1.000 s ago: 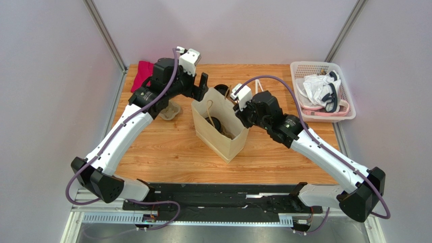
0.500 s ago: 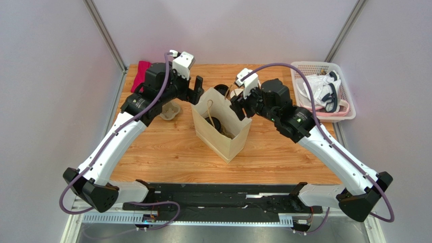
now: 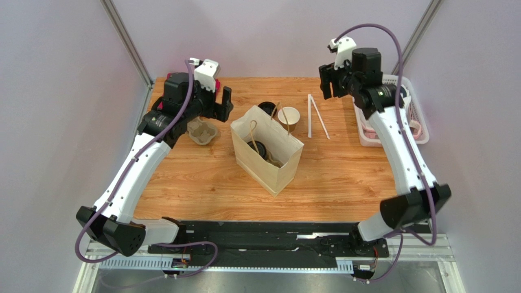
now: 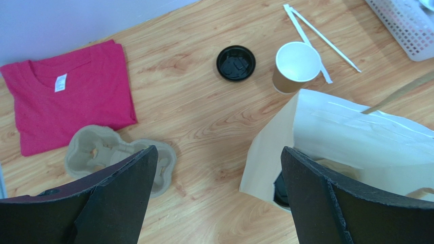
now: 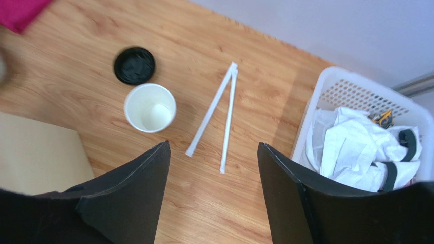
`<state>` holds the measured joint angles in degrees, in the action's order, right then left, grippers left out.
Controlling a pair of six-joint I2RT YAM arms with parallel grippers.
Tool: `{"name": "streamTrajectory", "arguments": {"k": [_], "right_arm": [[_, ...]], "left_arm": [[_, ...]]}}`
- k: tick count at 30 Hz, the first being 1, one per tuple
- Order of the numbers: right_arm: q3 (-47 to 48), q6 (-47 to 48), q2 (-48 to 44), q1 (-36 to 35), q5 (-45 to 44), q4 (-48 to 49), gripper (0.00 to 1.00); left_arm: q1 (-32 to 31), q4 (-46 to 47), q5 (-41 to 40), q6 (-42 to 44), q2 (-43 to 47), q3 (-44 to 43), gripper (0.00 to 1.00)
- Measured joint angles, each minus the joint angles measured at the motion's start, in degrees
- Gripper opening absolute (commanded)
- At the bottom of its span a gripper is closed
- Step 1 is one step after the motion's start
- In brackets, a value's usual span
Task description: Pack the takeout coffee
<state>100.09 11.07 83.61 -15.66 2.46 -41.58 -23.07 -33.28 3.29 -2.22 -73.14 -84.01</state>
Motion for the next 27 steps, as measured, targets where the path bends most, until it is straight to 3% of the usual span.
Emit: {"name": "streamTrajectory", "arguments": {"k": [4,8,12,17,27], "right_arm": [[6.32,2.4,13.4,3.5,0.28,-5.25,0.58],[18.73,3.65,30.42,5.4,1.14,-13.07,0.57],[25.7,4.9,39.52,6.47,1.46,-17.86,0.56],[31.82,5.99,46.18,6.84,2.34,-20.7,0.54],[33.79,6.62,53.99,6.78,3.48,-20.28,0.51]], "left_arm": [[2.45,-1.95,0.66,0.79,0.02,-0.07,0.99],[3.82,-4.37,0.72,2.6,0.57,-0.07,0.99],[4.17,-5.73,0.63,3.76,2.93,0.74,0.99],[4.66,-6.51,0.22,5.16,6.6,3.15,0.99],[4.9,-8.61,0.09,7.13,6.71,4.83,0.99]]}}
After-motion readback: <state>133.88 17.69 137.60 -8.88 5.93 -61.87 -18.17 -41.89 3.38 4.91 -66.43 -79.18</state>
